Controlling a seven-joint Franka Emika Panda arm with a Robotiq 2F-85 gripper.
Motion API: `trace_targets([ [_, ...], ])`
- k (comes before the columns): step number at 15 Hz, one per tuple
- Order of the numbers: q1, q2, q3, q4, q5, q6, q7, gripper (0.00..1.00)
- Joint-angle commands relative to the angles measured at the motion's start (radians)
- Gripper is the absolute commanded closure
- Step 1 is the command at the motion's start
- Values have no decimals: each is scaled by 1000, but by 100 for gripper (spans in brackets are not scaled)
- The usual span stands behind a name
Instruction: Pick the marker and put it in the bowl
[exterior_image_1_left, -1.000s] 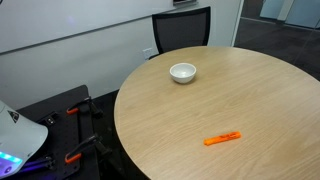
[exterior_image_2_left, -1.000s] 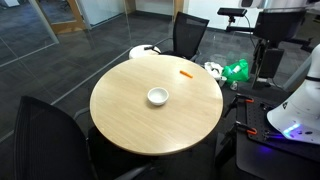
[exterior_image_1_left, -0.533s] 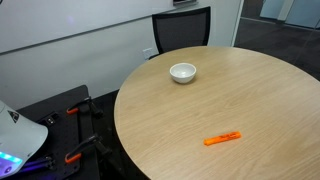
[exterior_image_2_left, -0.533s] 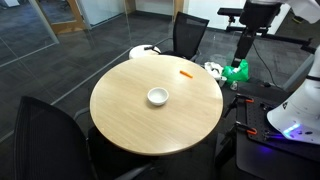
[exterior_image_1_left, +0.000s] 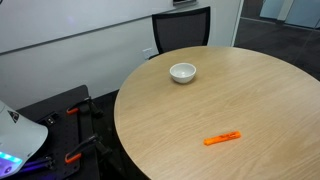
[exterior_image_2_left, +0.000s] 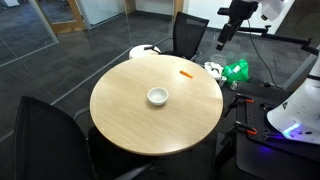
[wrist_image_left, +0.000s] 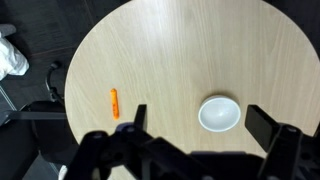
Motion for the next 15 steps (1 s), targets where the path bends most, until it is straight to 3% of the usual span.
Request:
trace_targets([
  [1,-57,16,-56,-24,-63,84,-45,0],
  [8,-134,118,-142,-41,-172,246,-124,0],
  [15,-189,280,-179,-54,-233,447,-123,0],
])
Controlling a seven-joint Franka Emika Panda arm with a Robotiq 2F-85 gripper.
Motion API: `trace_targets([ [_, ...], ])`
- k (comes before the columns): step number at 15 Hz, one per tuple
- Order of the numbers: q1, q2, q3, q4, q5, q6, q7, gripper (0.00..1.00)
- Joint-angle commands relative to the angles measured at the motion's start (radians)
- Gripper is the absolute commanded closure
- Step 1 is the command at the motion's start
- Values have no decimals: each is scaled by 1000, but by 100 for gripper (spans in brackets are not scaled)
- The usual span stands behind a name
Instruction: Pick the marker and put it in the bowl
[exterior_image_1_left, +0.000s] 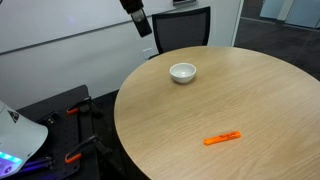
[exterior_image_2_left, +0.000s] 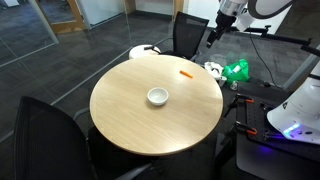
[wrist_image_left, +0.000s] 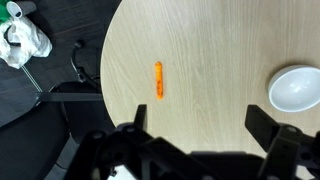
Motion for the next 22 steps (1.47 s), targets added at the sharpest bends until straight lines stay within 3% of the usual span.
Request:
trace_targets([
  [1,-35,92,-16,5,-35,93,-9,0],
  [9,-52,279,-85,49,2,200,-22,0],
  [10,-46,234,-77,17,-10,181,-2,0],
  [17,-44,275,-90,43,-10,186,-1,0],
  [22,-45,399,-104,118,-3,227,-1,0],
])
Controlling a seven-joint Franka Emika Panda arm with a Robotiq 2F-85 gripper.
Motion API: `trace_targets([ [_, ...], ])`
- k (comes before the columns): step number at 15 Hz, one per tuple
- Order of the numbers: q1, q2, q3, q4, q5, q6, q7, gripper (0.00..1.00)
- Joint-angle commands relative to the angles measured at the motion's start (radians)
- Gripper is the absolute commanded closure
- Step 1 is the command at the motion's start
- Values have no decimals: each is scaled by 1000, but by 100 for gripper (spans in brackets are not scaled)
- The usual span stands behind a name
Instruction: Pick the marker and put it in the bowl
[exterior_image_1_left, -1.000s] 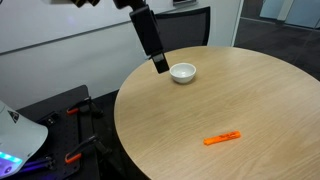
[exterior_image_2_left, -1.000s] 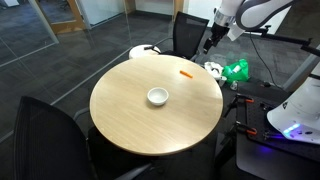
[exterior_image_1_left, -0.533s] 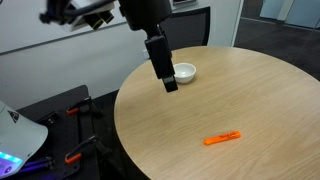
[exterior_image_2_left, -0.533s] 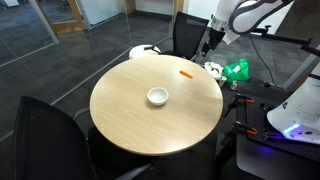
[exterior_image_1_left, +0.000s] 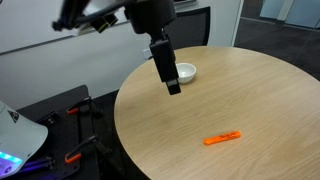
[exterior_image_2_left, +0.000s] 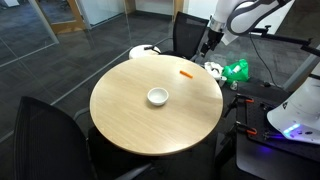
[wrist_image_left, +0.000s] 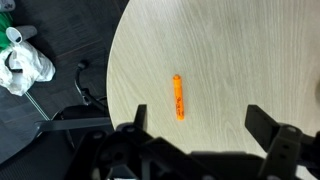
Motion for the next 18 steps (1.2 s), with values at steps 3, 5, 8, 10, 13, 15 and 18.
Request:
trace_targets([
  [3,12,179,-32,113,1,62,-14,0],
  [5,18,246,-44,154,4,86,-24,0],
  [8,28,338,-61,211,8,121,-29,0],
  [10,40,395,-74,245,10,146,-28,0],
  [13,53,472,-87,288,27,186,-28,0],
  [15,58,518,-91,309,46,223,-27,0],
  [18,56,588,-86,344,106,271,-28,0],
])
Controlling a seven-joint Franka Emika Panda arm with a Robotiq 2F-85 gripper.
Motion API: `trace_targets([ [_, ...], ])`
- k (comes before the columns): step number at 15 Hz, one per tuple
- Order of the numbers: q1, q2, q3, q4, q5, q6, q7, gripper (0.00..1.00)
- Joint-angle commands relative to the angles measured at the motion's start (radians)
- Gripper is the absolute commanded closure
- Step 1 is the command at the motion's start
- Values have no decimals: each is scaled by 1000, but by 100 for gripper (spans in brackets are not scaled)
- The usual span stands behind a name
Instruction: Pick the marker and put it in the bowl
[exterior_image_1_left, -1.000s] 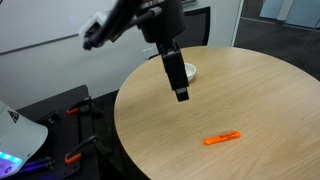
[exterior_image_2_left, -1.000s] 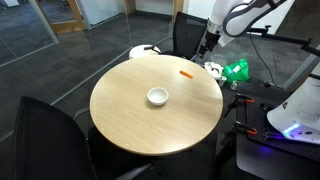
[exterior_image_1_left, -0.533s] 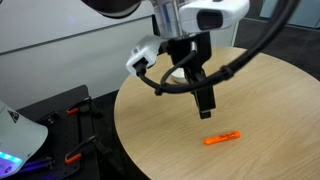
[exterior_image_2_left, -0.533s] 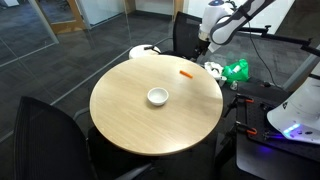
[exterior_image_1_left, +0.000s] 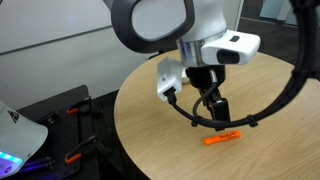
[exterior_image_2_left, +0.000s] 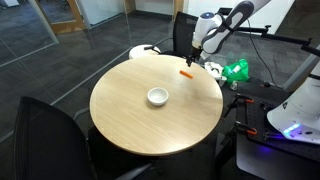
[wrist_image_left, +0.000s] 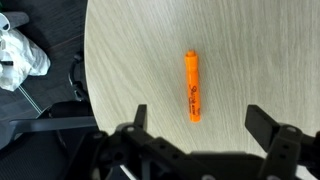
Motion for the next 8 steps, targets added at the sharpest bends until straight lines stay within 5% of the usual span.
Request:
trace_targets([
  [1,11,92,-7,65,88,44,-30,0],
  [8,-41,205,44,186,191,-27,-166,0],
])
